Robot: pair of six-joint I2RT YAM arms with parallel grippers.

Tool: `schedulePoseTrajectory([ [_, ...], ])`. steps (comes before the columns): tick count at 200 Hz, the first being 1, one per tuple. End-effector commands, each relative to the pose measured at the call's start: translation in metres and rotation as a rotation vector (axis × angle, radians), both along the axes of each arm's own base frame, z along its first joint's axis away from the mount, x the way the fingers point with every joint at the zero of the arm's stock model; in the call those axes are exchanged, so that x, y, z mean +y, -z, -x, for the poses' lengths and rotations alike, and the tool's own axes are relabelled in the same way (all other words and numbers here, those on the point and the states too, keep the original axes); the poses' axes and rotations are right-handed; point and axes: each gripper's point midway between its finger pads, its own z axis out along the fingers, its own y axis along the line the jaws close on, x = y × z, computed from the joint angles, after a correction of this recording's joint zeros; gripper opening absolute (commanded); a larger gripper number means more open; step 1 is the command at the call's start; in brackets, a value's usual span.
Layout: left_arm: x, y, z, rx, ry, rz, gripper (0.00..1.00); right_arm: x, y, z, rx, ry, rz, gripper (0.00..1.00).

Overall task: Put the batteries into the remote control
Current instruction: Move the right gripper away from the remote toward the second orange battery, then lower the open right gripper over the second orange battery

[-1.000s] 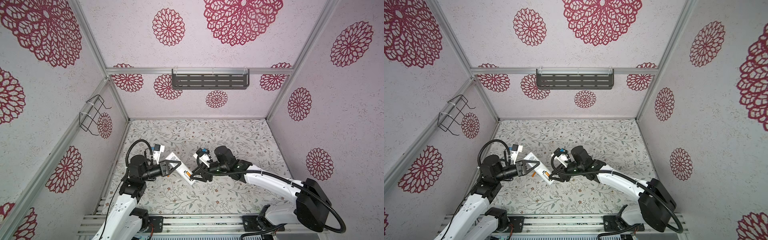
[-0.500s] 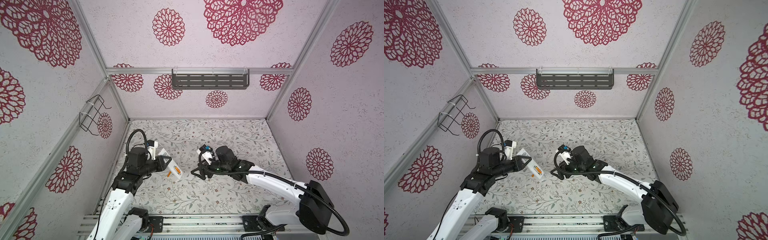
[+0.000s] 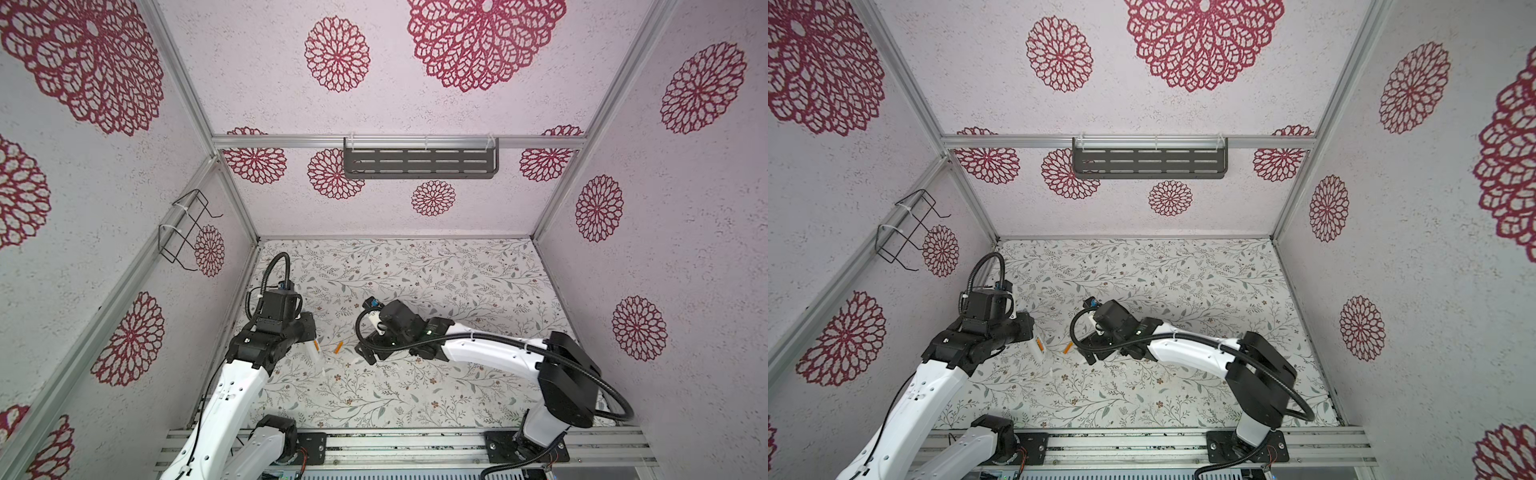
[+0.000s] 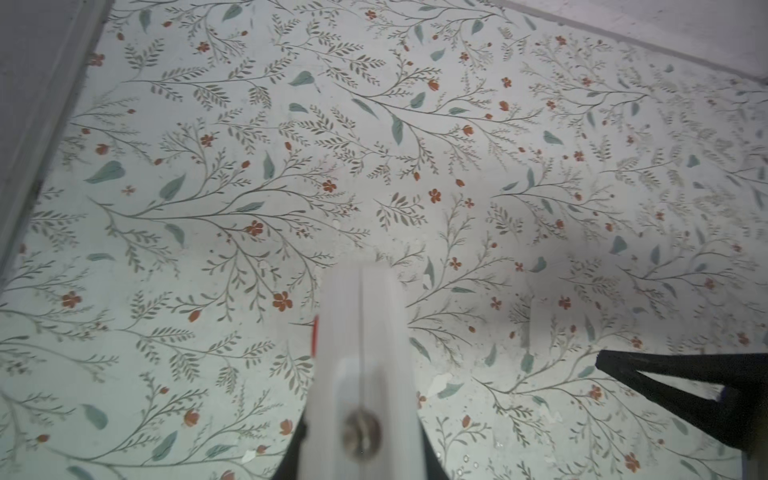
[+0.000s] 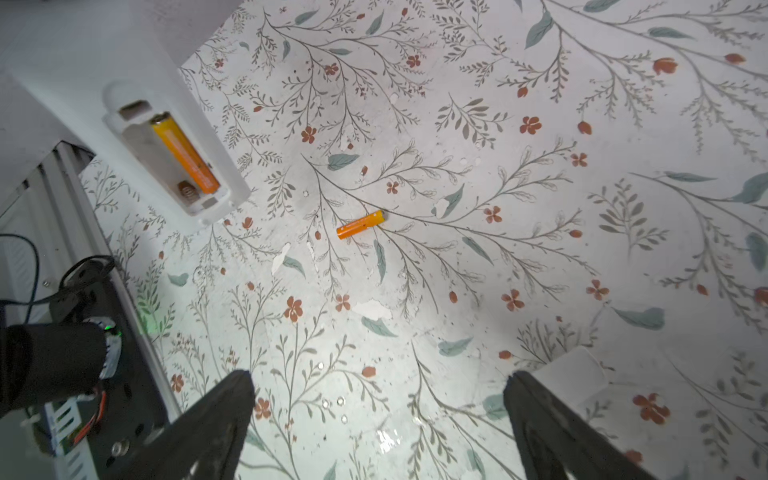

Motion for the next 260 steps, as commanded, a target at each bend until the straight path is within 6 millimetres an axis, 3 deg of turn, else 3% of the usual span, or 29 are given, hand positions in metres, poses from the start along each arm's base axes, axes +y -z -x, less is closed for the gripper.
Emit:
schedulePoseTrajectory([
  [1, 0.032, -0.013, -0.001, -0.034, -0.101, -0.142, 0.0, 0.012, 0.001, -0.011, 0.057, 0.138, 0.031, 0.94],
  [26, 0.043, -0.018, 0.0, -0.057, -0.144, -0.17, 0.0, 0.031, 0.018, -0.018, 0.141, 0.205, 0.072, 0.85],
  [58, 0.043, -0.021, 0.002, -0.083, -0.14, -0.145, 0.0, 0.047, 0.035, -0.025, 0.173, 0.232, 0.122, 0.73],
  [87, 0.044, -0.026, 0.006, -0.109, -0.147, -0.14, 0.0, 0.057, 0.043, -0.027, 0.125, 0.078, 0.187, 0.72],
  [117, 0.044, -0.027, 0.008, -0.118, -0.148, -0.134, 0.0, 0.046, 0.055, -0.027, 0.021, -0.149, 0.278, 0.72],
  [148, 0.044, -0.028, 0.007, -0.122, -0.147, -0.129, 0.0, 0.038, 0.067, -0.014, -0.03, -0.418, 0.328, 0.8],
  [190, 0.044, -0.028, 0.011, -0.131, -0.161, -0.112, 0.0, 0.036, 0.077, -0.014, -0.133, -0.644, 0.365, 0.92],
  [202, 0.044, -0.029, 0.011, -0.135, -0.165, -0.111, 0.0, 0.036, 0.077, -0.005, -0.166, -0.749, 0.351, 0.95],
  [218, 0.044, -0.028, 0.011, -0.135, -0.167, -0.106, 0.0, 0.033, 0.077, 0.01, -0.229, -0.896, 0.312, 0.95],
  [260, 0.041, -0.026, 0.01, -0.133, -0.165, -0.083, 0.0, 0.04, 0.079, 0.0, -0.351, -1.051, 0.317, 0.94],
])
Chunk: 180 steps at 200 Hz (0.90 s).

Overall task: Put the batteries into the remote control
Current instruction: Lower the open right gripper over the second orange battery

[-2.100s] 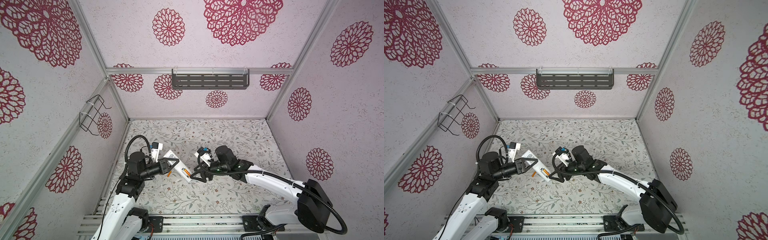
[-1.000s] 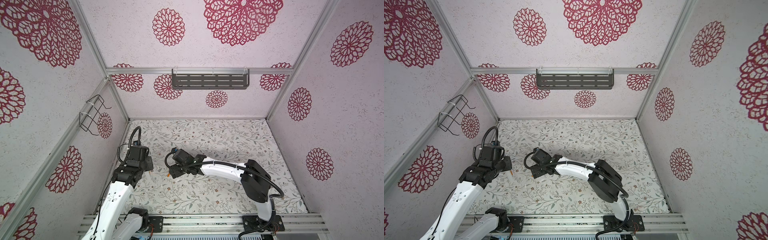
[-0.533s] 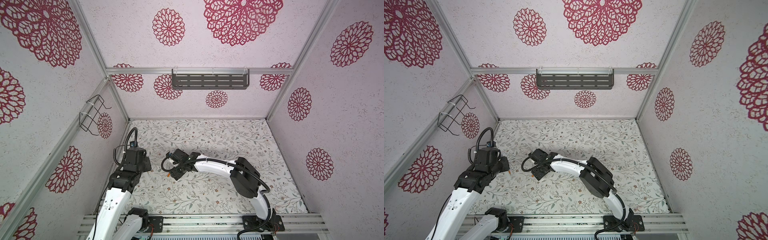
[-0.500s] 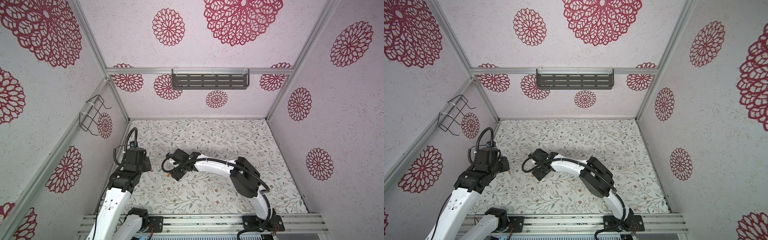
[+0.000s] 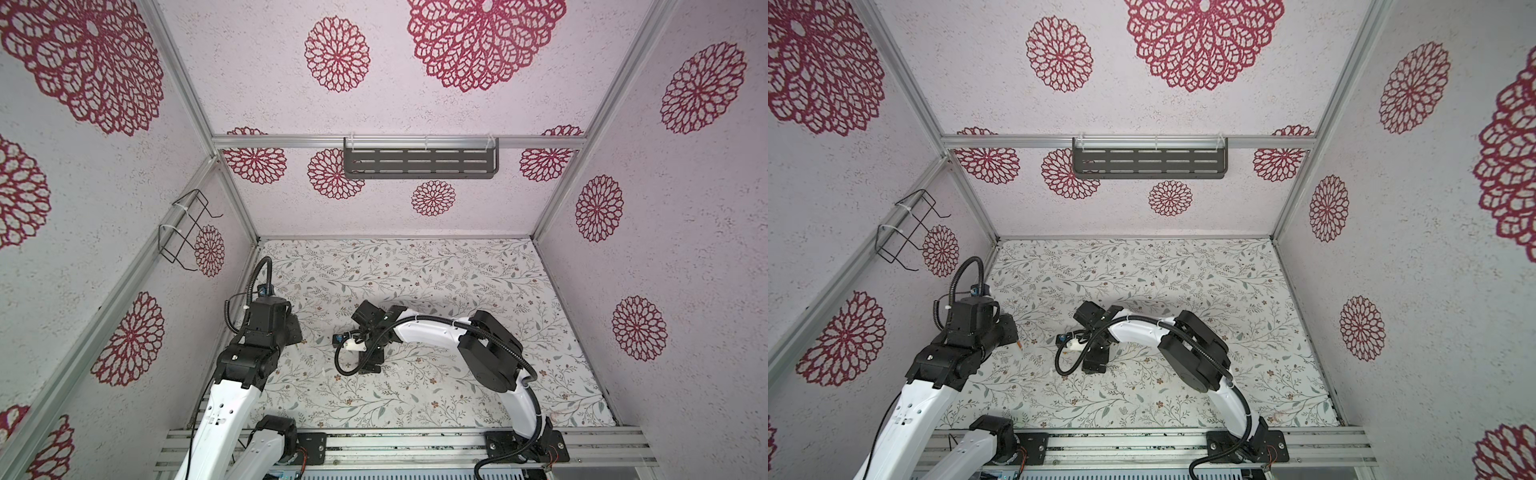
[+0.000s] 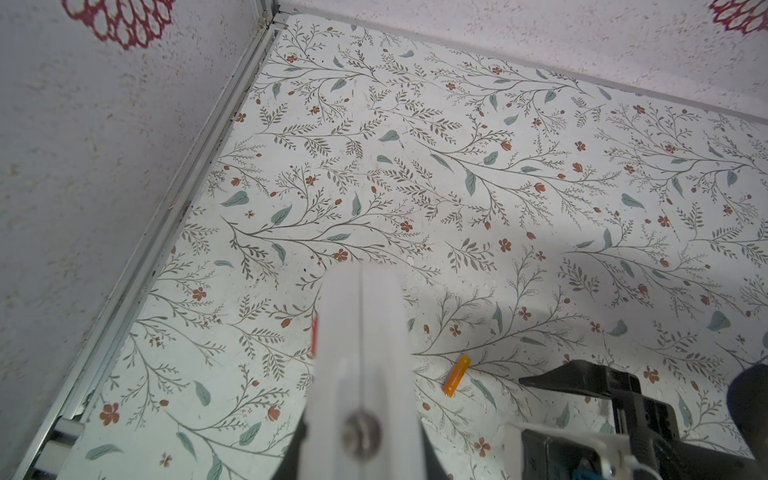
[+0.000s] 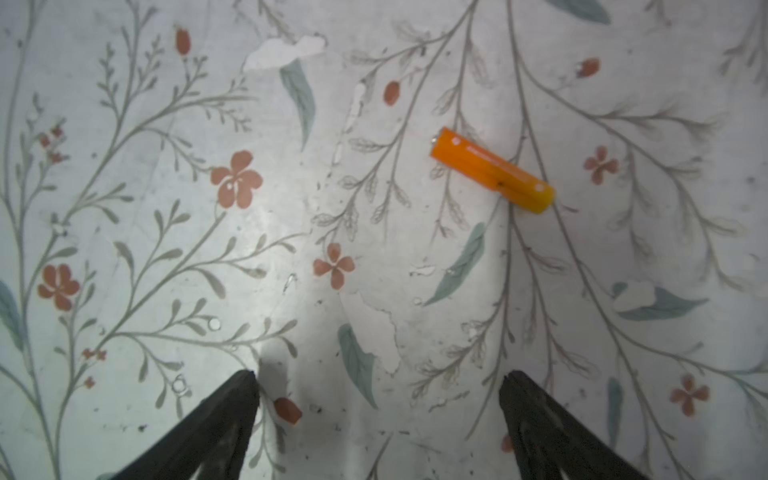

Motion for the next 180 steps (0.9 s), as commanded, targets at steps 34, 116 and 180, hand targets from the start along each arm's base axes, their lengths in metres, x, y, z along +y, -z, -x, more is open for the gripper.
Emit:
schedulePoseTrajectory([
  [34, 0.002, -0.003, -0.002, -0.032, -0.02, 0.016, 0.0, 0.023, -0.015, -0.009, -0.075, -0.307, -0.066, 0.94],
  [116, 0.003, -0.006, 0.0, -0.045, -0.026, 0.016, 0.0, 0.046, -0.004, -0.033, -0.113, -0.382, -0.039, 0.88],
  [180, 0.006, -0.008, 0.001, -0.057, -0.038, 0.01, 0.0, 0.053, 0.0, -0.038, -0.122, -0.421, -0.032, 0.76],
])
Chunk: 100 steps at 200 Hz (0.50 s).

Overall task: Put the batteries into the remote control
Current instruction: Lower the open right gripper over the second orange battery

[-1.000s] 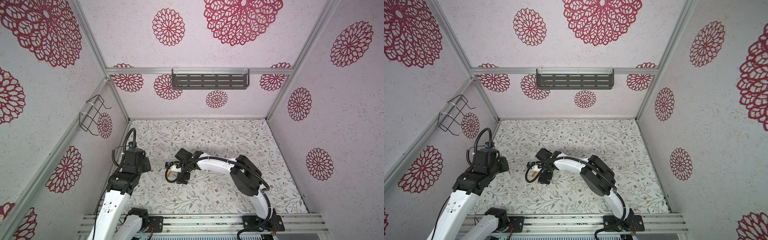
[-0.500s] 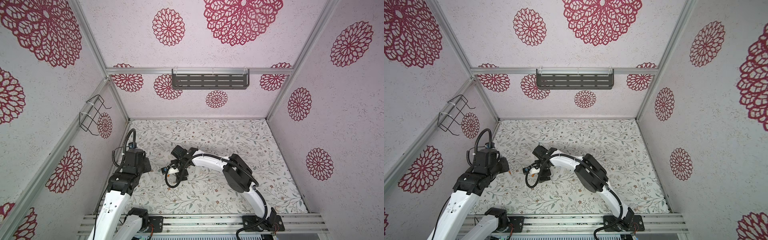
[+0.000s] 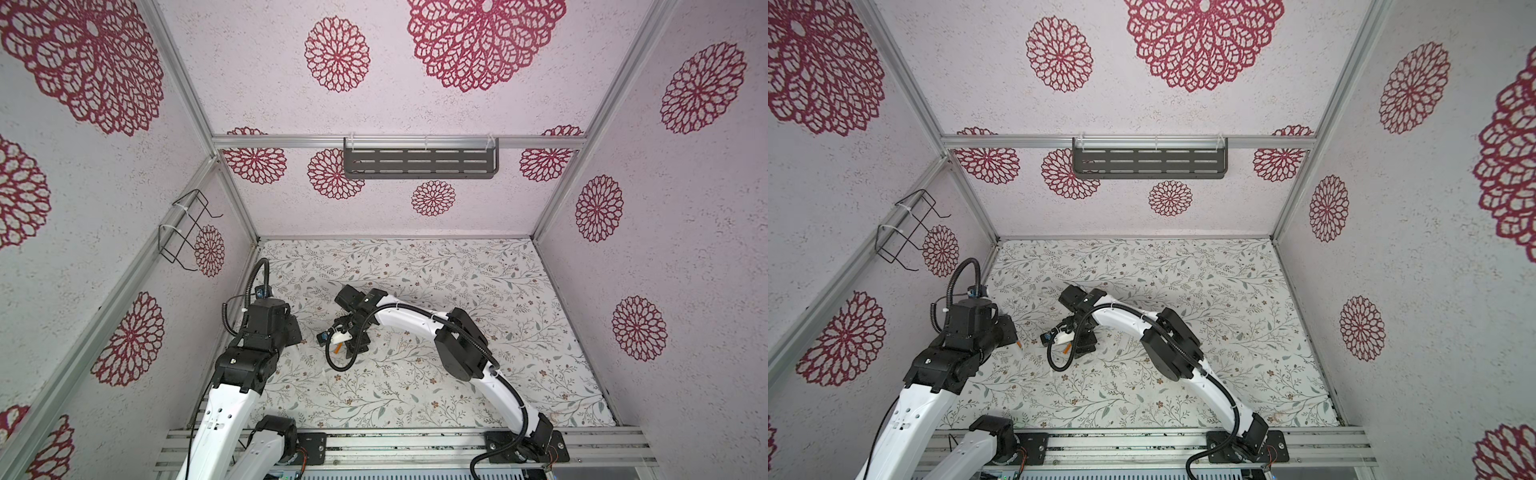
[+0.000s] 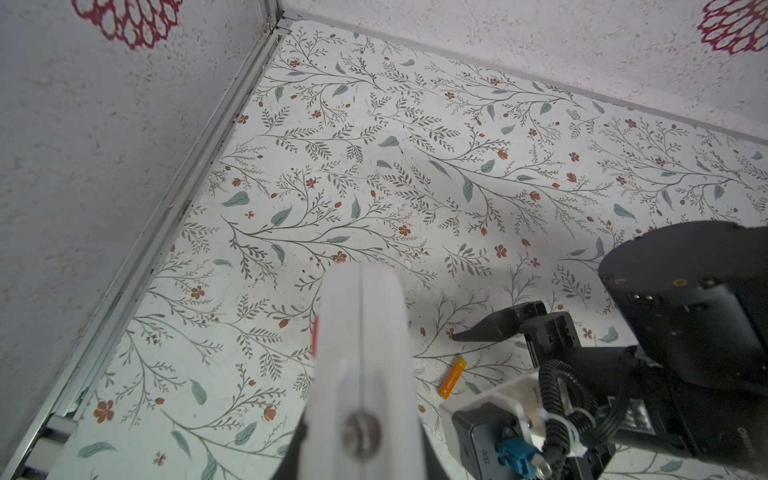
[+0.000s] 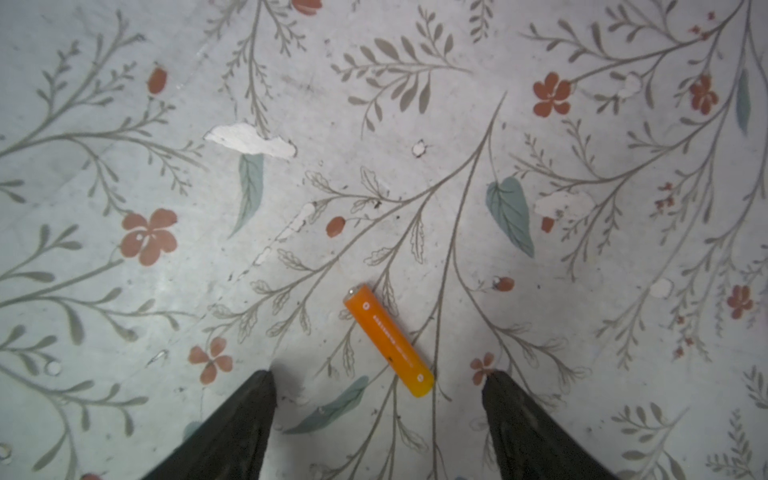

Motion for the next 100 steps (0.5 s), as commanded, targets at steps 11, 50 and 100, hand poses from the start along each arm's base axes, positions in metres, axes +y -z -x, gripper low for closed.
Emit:
schedulePoseTrajectory([
  [11, 0.005, -0.005, -0.001, -0.035, -0.024, -0.005, 0.0, -0.003, 0.003, 0.001, -0.001, -0.047, 0.026, 0.69],
  [50, 0.005, -0.005, 0.0, -0.038, -0.024, -0.004, 0.0, 0.004, 0.008, 0.004, 0.004, -0.057, 0.025, 0.57],
  [100, 0.005, -0.006, 0.0, -0.043, -0.026, -0.003, 0.0, 0.006, 0.015, 0.015, 0.036, -0.081, 0.044, 0.52],
])
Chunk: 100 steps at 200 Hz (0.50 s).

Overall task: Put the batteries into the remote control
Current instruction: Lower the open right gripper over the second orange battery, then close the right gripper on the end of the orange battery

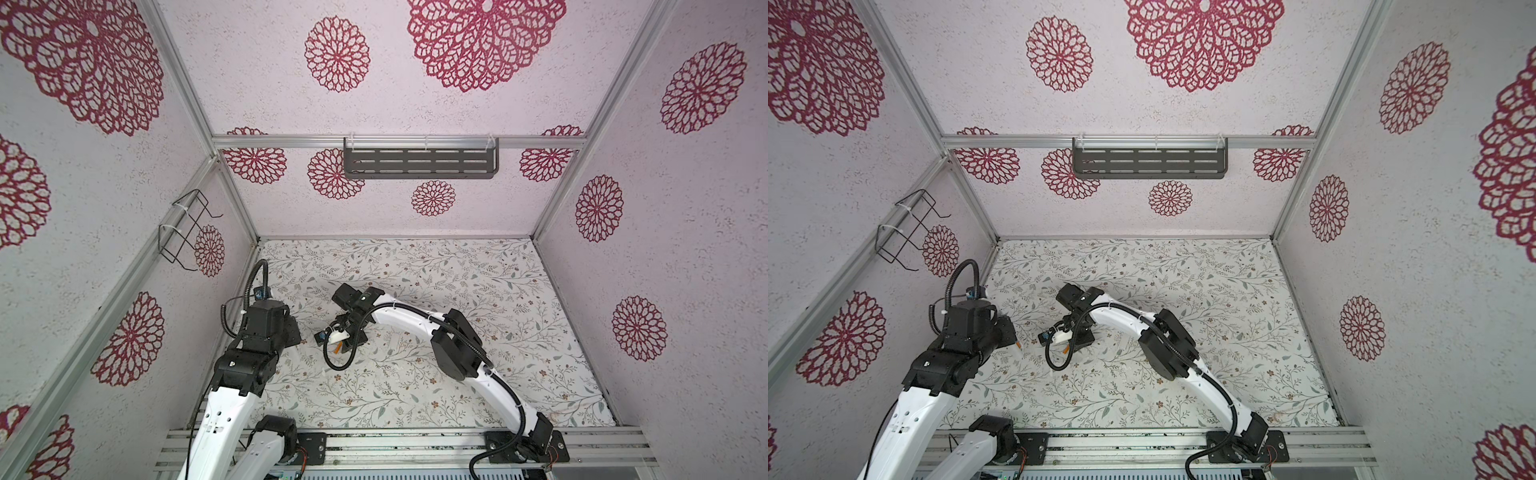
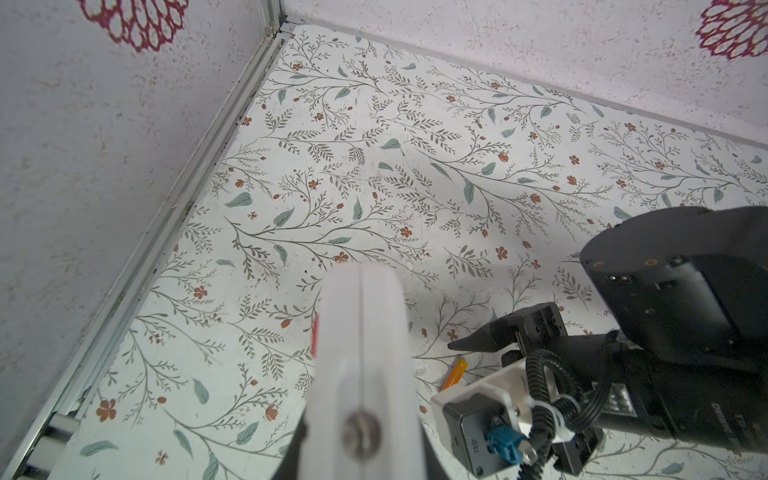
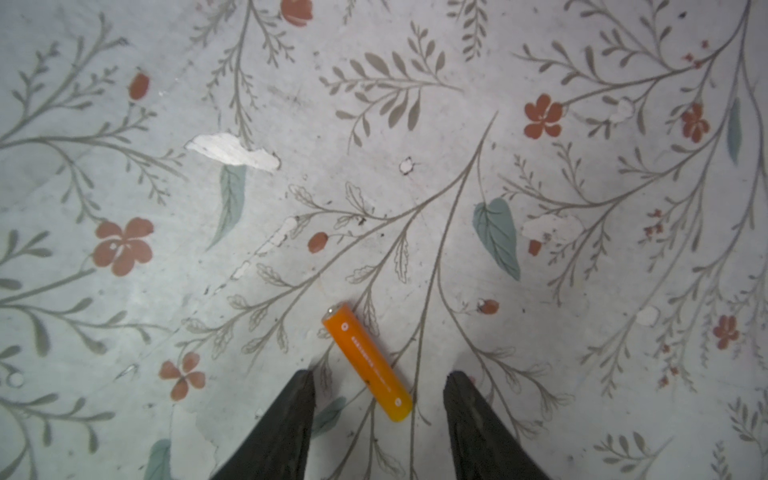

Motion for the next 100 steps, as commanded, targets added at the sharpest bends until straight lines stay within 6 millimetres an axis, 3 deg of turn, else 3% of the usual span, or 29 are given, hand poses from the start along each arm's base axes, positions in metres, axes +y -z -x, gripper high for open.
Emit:
schedulePoseTrajectory([
  [1, 0.004, -0.005, -0.002, -0.032, -0.021, -0.002, 0.0, -0.005, 0.014, 0.014, 0.038, -0.04, 0.051, 0.51],
  [100, 0.003, -0.006, -0.001, -0.036, -0.019, -0.001, 0.0, -0.013, 0.028, 0.028, 0.076, -0.045, 0.113, 0.3],
])
